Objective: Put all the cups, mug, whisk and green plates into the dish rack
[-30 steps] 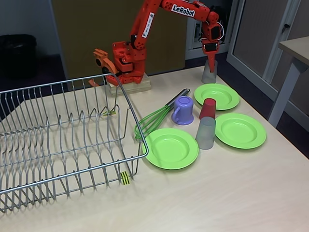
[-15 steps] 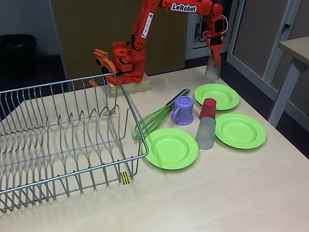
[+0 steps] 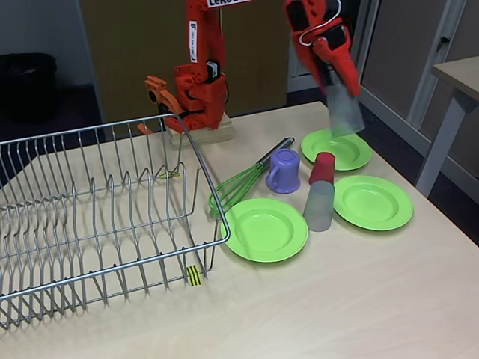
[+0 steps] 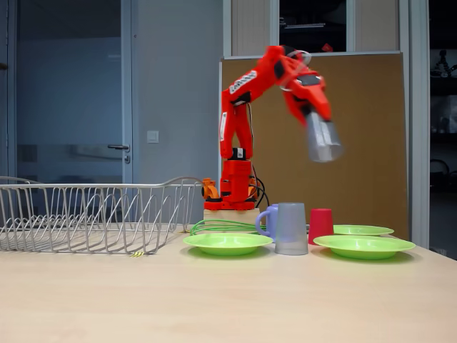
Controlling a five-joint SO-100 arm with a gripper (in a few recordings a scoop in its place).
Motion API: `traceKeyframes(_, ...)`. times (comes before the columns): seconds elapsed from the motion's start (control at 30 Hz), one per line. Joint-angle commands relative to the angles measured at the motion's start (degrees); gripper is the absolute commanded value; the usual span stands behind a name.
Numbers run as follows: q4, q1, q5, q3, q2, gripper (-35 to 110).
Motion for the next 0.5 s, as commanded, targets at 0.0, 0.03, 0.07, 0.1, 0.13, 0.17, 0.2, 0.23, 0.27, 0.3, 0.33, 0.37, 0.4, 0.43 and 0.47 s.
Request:
traceKeyframes(0.0, -1.76, 23.64, -29.71, 0.09, 2.64, 0)
traceKeyframes(0.03, -1.76, 28.39, -34.45, -2.02, 0.88, 0)
traceKeyframes(0.07, -1.85, 32.52, -38.32, -5.01, -1.67, 0)
traceKeyframes(0.1, -0.97, 36.39, -41.13, -9.23, -5.19, 0)
traceKeyframes(0.13, 0.35, 39.81, -43.86, -14.41, -9.4, 0)
traceKeyframes(0.17, 0.88, 43.15, -45.97, -18.98, -13.18, 0)
traceKeyframes(0.2, 1.49, 46.14, -47.11, -23.82, -17.4, 0)
traceKeyframes(0.23, 2.72, 49.04, -47.99, -29.44, -21.97, 0)
traceKeyframes(0.27, 4.31, 51.77, -48.78, -35.07, -26.72, 0)
traceKeyframes(0.3, 5.89, 54.23, -48.87, -40.43, -31.29, 0)
traceKeyframes(0.33, 7.03, 56.69, -48.87, -44.74, -35.33, 0)
traceKeyframes(0.37, 7.73, 58.8, -48.87, -47.9, -38.94, 0)
traceKeyframes(0.4, 8.26, 60.73, -48.96, -50.71, -42.19, 0)
traceKeyframes(0.43, 9.32, 62.58, -48.96, -53.53, -45.62, 0)
traceKeyframes(0.47, 10.37, 64.25, -48.87, -56.16, -48.78, 0)
